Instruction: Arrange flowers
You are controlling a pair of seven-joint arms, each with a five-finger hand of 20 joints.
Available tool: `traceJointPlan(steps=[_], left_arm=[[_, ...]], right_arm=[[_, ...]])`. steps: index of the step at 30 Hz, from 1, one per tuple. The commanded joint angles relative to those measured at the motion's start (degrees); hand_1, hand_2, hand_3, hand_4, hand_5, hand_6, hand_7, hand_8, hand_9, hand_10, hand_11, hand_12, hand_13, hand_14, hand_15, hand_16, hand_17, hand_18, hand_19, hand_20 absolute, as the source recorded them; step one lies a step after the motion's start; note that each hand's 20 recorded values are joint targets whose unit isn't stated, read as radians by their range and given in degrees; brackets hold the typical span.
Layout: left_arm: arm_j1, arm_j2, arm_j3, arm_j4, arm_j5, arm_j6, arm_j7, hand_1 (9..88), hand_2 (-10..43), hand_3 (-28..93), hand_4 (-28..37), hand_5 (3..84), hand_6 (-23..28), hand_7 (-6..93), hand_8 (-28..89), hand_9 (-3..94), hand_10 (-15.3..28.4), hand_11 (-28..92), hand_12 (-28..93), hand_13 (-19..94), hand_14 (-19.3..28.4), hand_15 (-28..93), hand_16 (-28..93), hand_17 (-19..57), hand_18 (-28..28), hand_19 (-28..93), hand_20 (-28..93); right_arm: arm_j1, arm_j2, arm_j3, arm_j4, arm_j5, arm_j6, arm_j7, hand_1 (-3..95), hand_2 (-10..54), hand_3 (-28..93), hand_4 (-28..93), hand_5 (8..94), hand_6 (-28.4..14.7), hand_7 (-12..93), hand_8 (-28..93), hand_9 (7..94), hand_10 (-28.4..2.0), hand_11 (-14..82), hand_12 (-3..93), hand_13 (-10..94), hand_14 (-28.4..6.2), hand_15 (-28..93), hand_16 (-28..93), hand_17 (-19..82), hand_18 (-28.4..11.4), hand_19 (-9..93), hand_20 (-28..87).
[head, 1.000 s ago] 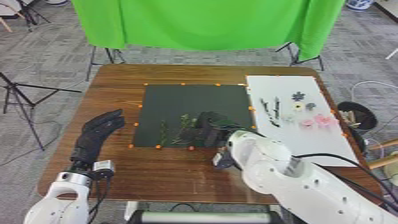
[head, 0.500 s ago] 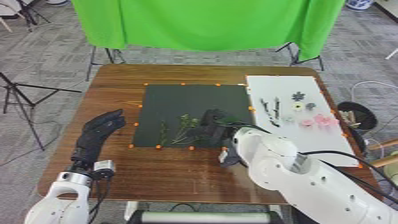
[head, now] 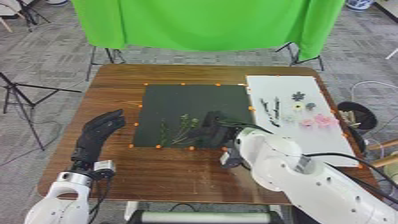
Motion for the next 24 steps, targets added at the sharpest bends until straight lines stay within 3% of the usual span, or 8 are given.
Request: traceJointPlan(steps=[1,20,24], left_arm=[[0.0,-0.67,0.14,0.35,0.23,-1.16,-0.89,25.2,-6.7,71,-16.9,44.6,2.4,17.2,-7,41.4,12.6,21,16,34,17.1,17,3,3.1,13.3,12,14],[0.5,-0.84,0.21,0.13,-0.19,-0.97,-0.79,25.2,-6.6,71,-16.8,44.5,2.4,17.2,-7,41.3,12.6,21,16,34,17.1,17,3,3.1,13.3,12,14],[-0.2,-0.84,0.42,0.42,0.05,-1.43,-0.84,25.1,-6.6,71,-16.9,44.5,2.4,17.2,-7,41.3,12.6,21,16,34,17.0,17,3,3.1,13.3,12,14]], right_arm=[[-0.2,-0.6,-0.3,2.4,0.4,-2.3,1.3,27.9,7.3,52,-11,69.3,-0.7,15,-9,85.8,-16.1,18.4,20.5,87,-10.3,33,30,56,-15.2,79,33],[5.3,1.0,-2.9,6.4,-2.5,-3.6,1.7,26.0,8.2,54,-12,68.2,-0.7,14,-9,86.2,-16.1,18.5,20.6,87,-10.1,33,30,56,-15.2,81,31],[6.9,1.3,-3.6,7.3,-2.7,-3.6,1.9,24.9,8.2,56,-13,68.2,-0.7,15,-9,86.1,-16.0,18.5,20.5,87,-10.1,34,30,56,-15.3,81,30]])
